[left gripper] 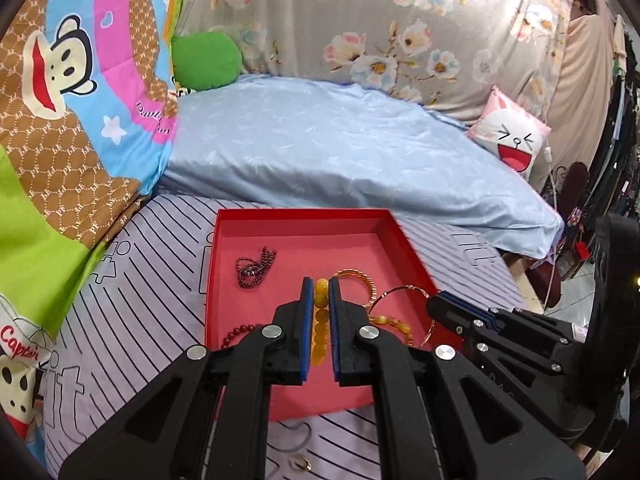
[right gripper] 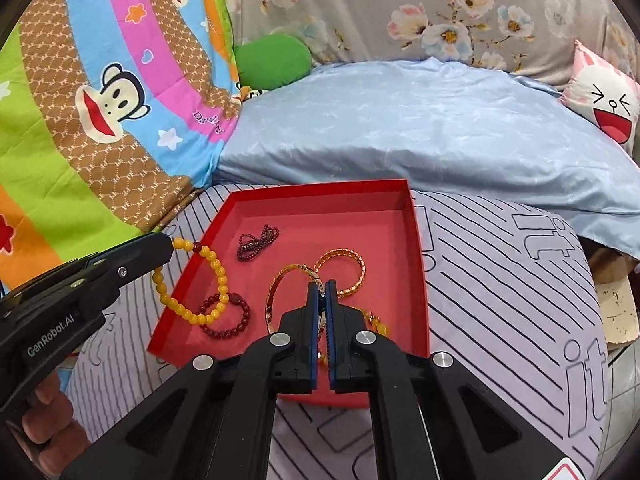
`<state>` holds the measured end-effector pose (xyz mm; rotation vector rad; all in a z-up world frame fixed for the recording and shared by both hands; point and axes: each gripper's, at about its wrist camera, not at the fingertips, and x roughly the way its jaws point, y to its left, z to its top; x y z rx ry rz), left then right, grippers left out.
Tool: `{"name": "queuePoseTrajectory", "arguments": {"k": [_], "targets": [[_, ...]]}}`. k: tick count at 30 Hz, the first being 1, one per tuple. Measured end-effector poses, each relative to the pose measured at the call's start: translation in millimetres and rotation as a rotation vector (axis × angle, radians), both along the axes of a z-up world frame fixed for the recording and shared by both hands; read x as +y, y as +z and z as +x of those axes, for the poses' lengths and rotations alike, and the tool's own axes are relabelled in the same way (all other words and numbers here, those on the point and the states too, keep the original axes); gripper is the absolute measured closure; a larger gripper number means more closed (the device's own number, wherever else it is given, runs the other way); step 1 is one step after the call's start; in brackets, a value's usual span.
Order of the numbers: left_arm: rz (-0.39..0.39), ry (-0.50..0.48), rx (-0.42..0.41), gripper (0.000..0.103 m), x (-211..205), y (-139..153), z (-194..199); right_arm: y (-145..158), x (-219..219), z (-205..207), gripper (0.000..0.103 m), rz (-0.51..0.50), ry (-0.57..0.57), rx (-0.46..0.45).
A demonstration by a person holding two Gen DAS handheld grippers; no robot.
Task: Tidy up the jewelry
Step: 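Carry both held bracelets over the red tray, then lower both bracelets into the red tray and open both tools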
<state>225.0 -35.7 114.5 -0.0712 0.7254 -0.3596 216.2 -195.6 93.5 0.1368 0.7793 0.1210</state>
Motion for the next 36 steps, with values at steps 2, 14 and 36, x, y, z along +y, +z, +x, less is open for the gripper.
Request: {"name": "queuePoseTrajectory", "arguments": {"k": [2,14,36], "targets": [[0.011,0.003,0.017,0.096,0,-8,10,-5,3,10,0.099,-0.012,0.004,0.012],[0.079,0.014,0.113,0.096,0,-59,50,-51,12,45,0.102,-0.064,0.045,0.138],[0.101,0.113,0.091,0.074,20,-59,53,-37,6,29,0.086,-0.074,0.004,0.072]]}}
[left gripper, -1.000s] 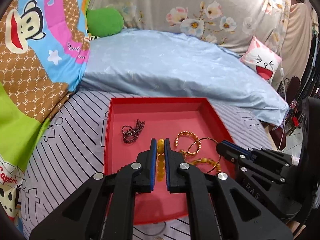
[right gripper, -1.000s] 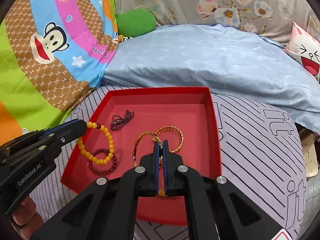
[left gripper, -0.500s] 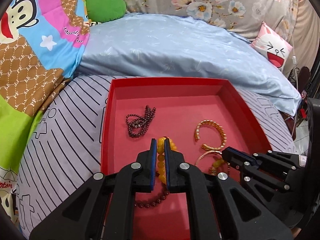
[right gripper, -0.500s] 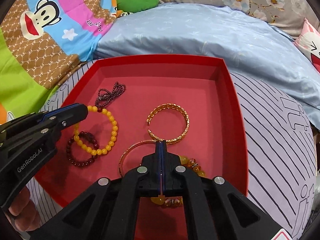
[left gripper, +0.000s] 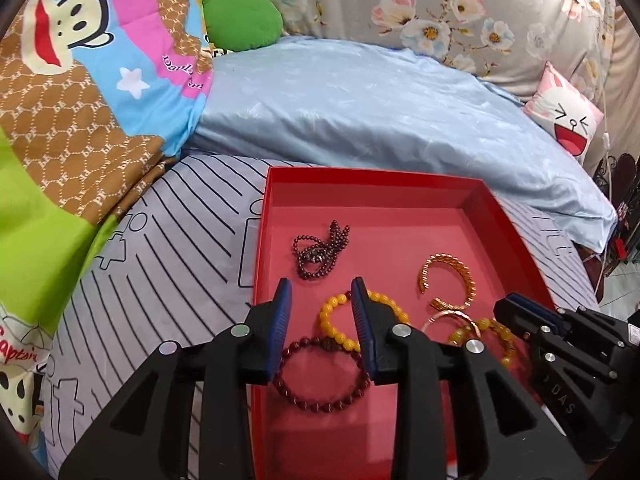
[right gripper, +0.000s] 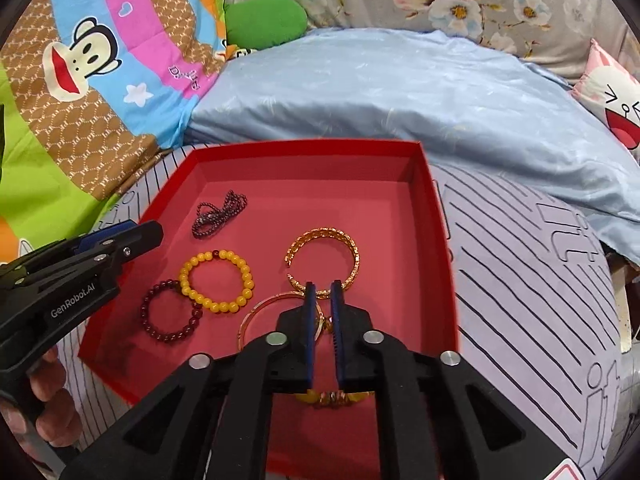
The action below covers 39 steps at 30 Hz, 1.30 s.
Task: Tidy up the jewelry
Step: 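Lower both bracelets into the red tray and open both tools, then withdraw both tools from the tray toward the black beaded bracelet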
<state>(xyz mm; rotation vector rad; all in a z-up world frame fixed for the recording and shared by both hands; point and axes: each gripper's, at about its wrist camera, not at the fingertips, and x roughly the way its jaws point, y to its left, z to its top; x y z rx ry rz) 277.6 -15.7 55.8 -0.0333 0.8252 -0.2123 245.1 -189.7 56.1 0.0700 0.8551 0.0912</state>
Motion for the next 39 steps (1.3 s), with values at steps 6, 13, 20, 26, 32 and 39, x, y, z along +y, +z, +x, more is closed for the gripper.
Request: {"name": "queuePoseTrajectory", "arguments": {"k": [6,13,20,26,32,39], "targets": [[0.008,-0.011,-0.046,0.074,1,17,-36,20,0,-33,0.084,0.024,0.003,-0.034],[-0.003,-0.031,-0.066,0.073,2,27,-83,30,-3,-82,0.084,0.027,-0.007,-0.06],[0.0,-0.039,-0.037,0.073,5,13,-133,22,-11,-140,0.084,0.006,-0.028,-0.053],[0.031,-0.057,-0.006,0.073,0,-12,-178,1,-20,-182,0.084,0.027,-0.052,-0.001],[0.023,-0.064,0.022,0.073,1,-25,-207,-22,-20,-216,0.084,-0.003,-0.059,0.047],[0.021,-0.063,0.025,0.073,1,-31,-232,-41,-25,-236,0.084,0.001,-0.092,0.079]]}}
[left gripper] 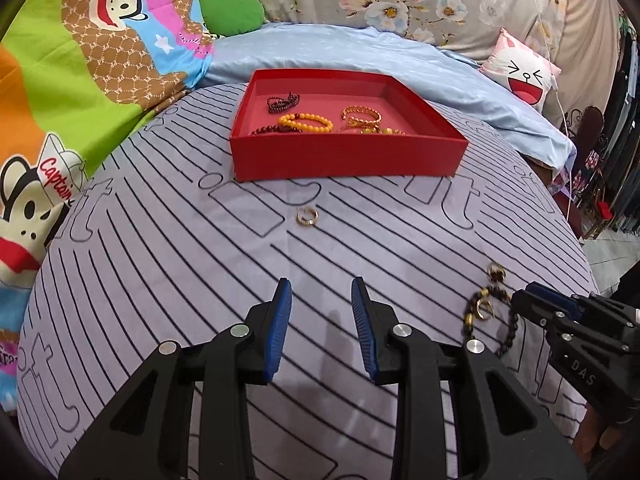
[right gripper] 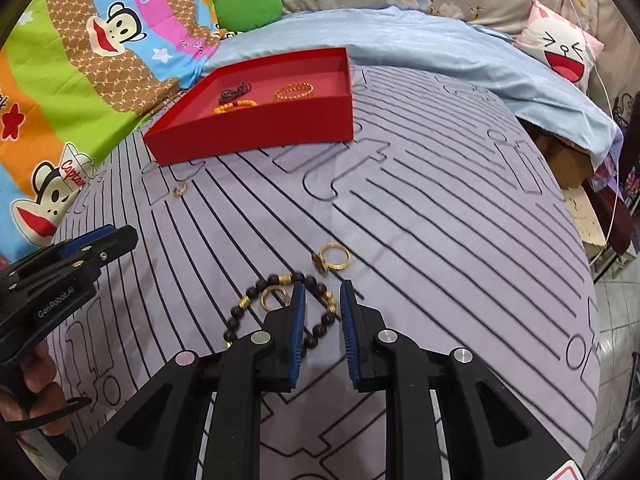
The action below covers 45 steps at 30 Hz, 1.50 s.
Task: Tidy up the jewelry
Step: 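Withdraw both tools from the tray toward the black beaded bracelet, then grasp the black beaded bracelet with the right tool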
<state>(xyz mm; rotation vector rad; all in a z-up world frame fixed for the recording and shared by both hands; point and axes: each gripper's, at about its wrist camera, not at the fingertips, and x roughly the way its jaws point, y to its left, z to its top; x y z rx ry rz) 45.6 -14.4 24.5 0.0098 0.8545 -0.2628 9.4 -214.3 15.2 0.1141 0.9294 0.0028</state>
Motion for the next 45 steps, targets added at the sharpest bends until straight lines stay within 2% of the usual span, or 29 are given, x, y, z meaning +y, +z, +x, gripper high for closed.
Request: {"name": "queuePoseTrajectory", "arguments": {"k": [18,24,31,38,45], "targets": [[-0.018,0.012,0.025,0.073,0,-9,-15,-11,4,-1,0.084,-0.001,-0.004,0.006],[-0.017,0.015,0.029,0.073,1,-10,-14,-12,4,0,0.091,0.002,-0.002,0.006],[-0.011,0.021,0.038,0.073,2,-12,-12,-9,7,2,0.094,0.015,0.001,0.0],[-0.008,0.023,0.043,0.073,3,-13,-11,4,12,2,0.095,0.024,0.021,-0.035],[-0.008,0.027,0.042,0.073,3,-13,-11,31,16,-3,0.095,0.047,0.039,-0.109]]}}
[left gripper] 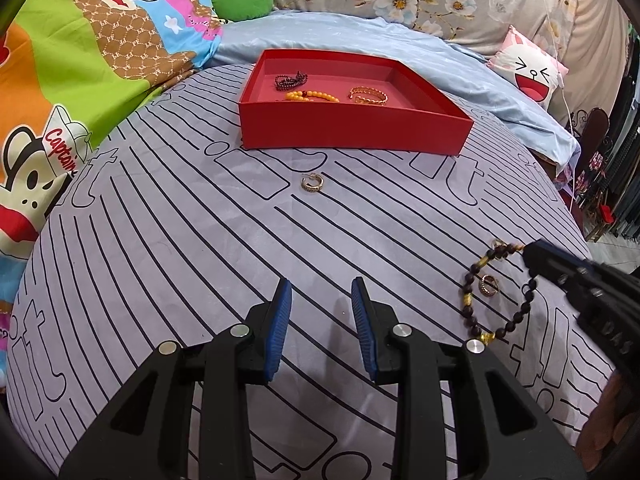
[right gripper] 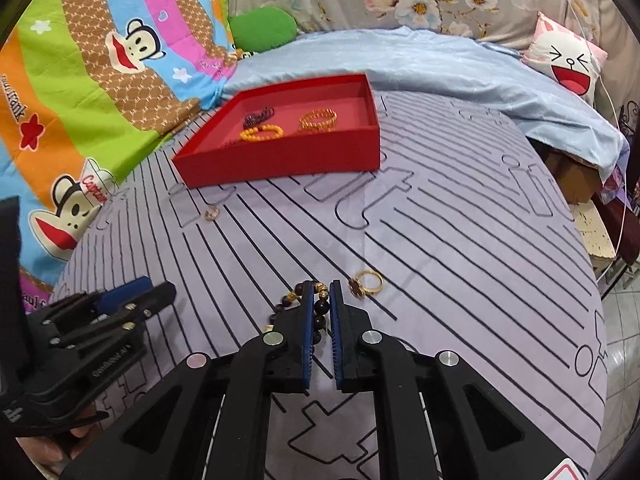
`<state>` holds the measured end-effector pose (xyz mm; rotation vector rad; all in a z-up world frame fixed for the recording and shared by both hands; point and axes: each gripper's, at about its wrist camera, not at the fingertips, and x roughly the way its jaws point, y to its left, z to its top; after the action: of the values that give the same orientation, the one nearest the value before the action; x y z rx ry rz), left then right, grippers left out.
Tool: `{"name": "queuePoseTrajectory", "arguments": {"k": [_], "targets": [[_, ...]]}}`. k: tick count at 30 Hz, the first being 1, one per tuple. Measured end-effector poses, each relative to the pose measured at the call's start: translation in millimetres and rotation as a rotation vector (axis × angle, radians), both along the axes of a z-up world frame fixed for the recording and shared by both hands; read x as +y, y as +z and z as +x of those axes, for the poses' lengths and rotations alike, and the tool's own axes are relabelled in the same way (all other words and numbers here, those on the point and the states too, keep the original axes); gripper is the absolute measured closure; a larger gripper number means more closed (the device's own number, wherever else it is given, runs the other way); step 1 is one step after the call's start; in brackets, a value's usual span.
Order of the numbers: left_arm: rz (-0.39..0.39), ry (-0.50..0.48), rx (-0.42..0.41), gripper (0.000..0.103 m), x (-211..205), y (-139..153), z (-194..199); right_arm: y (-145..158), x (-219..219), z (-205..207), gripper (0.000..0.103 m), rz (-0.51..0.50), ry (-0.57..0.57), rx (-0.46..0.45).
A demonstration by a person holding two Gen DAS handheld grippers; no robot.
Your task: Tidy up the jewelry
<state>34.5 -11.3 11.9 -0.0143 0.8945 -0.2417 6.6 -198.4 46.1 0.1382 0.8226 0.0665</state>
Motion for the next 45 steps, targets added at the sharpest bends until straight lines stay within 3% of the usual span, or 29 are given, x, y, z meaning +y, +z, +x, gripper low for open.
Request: {"name": "queuePoseTrajectory", "arguments": {"k": [8,20,25,30,35,40,45], "targets": [[-0.01,0.011,0.005,0.073,3,3,2,13,-10,-16,0.095,0.0,-0.015,-0.018],[-0.021,-0.011,0.014,0.073,-3,8,1,-22,-43,-39,0.095,-0.003,-0.092,0.081],[-0.02,-0.066,0.007,0.073,-28,13,-1,-23,-52,-43,0.095,-0.007,-0.12,0.077],[-0.074,-0.133,0.026,0.073,-63,19,6,-15,-57,-41,0.095,0.015,-0.145,0.076],[-0.087,-0.191,0.051,0.073,-105,14,14,-10,-54,-33,0.095,-0.044,-0.169,0.053],[-0.117,-0.234,0.097,0.073,-126,5,16,-19,-76,-29,0.095,0.02,-0.201,0.094],[-0.082,-0.246,0.104,0.075,-142,-2,19,-23,-82,-27,0.095,0.036,-0.204,0.095]]}}
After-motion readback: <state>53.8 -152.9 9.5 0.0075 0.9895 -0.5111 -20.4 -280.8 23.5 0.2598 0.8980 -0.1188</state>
